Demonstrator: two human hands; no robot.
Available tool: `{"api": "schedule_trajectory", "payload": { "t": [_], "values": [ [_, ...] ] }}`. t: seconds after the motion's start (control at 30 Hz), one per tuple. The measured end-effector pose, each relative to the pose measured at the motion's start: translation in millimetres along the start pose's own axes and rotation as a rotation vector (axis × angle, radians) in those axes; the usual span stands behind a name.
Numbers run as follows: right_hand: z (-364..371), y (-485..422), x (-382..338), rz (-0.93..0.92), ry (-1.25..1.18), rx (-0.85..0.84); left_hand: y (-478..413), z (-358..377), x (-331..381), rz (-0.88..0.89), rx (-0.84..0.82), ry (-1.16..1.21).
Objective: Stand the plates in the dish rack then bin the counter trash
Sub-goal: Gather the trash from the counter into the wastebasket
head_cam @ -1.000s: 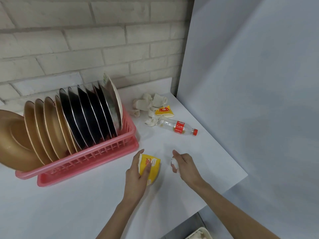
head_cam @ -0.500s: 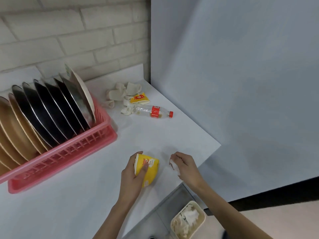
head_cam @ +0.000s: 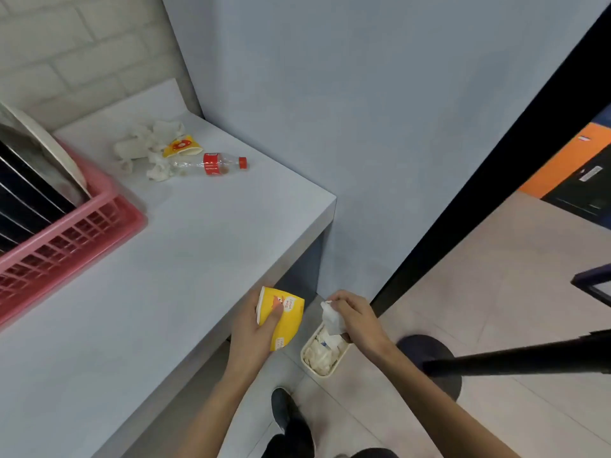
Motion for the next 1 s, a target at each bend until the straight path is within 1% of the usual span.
{"api": "schedule_trajectory", "payload": {
  "t": [0.1,0.17,0.37,0.53,0.67,0.8,0.9,1.0],
  "values": [
    [-9.5,30.2,25.9,-0.038,-0.023,0.023,23.0,27.7,-12.7,-0.017,-0.041,-0.026],
    [-14.5,45.7,46.1,-0.031,-0.016,0.042,38.3,42.3,-20.2,-0.016,-0.059,-0.061],
    [-17.1,85.5,119.4,0.127,-0.045,0.080,77.6,76.1,-52.6,-0.095,-0.134,-0.164],
    [-19.1,102.0,155.8,0.187,-0.076,0.123,87.7,88.8,-74.4,-0.138,-0.195,-0.213],
    [-24.5,92.3,178.5,0.189,-0.083,0.166,70.3,97.8,-96.5,-0.147,-0.230,-0.253],
    [-27.6,69.1,210.3,0.203,-0.061,0.213,38.8,109.0,-133.2,-0.151,-0.262,-0.292],
    [-29.5,39.8,244.8,0.205,0.016,0.229,11.3,116.1,-172.2,-0.149,-0.275,-0.319],
    [-38.6,2.0,291.1,0.217,0.110,0.264,-23.0,133.3,-227.4,-0.153,-0.315,-0.357]
  ]
}}
Point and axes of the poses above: each hand's wrist, its own y-axis away from the middle knuckle, its own z-axis out of the palm, x = y × z, the point moved 9 cm from there along -y, towards the middle knuckle, and after that the axes turned 11 degrees about -x, right-handed, at the moved point
